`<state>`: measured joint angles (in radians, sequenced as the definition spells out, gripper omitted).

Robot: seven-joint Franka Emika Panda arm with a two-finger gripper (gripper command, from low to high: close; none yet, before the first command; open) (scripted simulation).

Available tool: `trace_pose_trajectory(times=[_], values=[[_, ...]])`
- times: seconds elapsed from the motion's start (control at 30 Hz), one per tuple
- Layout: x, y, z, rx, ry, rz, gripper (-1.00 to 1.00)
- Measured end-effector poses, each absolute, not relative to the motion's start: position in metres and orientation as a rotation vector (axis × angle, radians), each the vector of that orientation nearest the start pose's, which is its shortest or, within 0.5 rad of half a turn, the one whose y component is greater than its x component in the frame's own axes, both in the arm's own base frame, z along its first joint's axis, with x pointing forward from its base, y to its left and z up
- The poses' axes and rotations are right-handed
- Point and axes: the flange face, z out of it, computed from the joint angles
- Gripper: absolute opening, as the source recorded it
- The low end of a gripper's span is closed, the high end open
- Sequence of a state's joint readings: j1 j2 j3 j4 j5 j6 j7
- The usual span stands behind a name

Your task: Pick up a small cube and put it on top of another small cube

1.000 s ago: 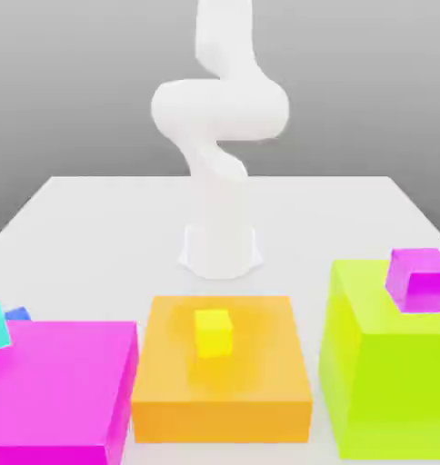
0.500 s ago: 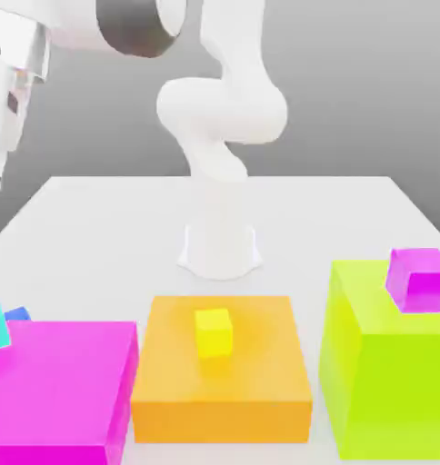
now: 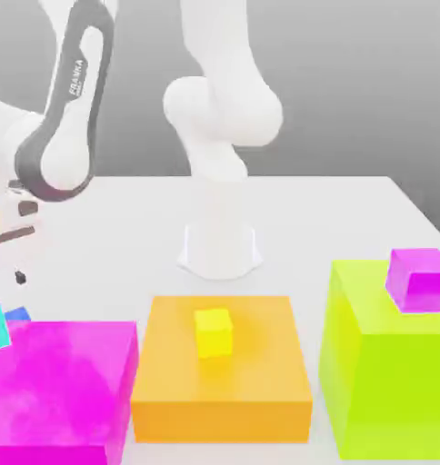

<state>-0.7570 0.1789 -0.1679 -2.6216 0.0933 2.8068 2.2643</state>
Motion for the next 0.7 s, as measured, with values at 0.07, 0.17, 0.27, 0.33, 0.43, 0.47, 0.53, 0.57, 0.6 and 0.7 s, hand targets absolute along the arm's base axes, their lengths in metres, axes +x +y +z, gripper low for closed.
trace_pose_trajectory(times=[0.07,0.17,0.27,0.33,0.43,0.47,0.53,0.57,0.6,0.7], values=[[0.251,-0.351,0.167,0.243,3.130,-0.003,0.00],[0.249,-0.351,0.133,0.254,3.131,-0.001,0.00],[0.249,-0.350,0.127,0.255,3.131,-0.001,-1.00],[0.249,-0.350,0.127,0.255,3.131,-0.003,-1.00],[0.249,-0.350,0.128,0.256,3.130,-0.003,-1.00],[0.249,-0.351,0.136,0.256,3.130,-0.003,-1.00],[0.249,-0.351,0.156,0.255,3.130,-0.003,-1.00],[0.249,-0.351,0.166,0.255,3.130,-0.003,-1.00],[0.249,-0.351,0.177,0.256,3.130,-0.003,-1.00],[0.264,-0.350,0.194,0.109,3.130,-0.032,-1.00]])
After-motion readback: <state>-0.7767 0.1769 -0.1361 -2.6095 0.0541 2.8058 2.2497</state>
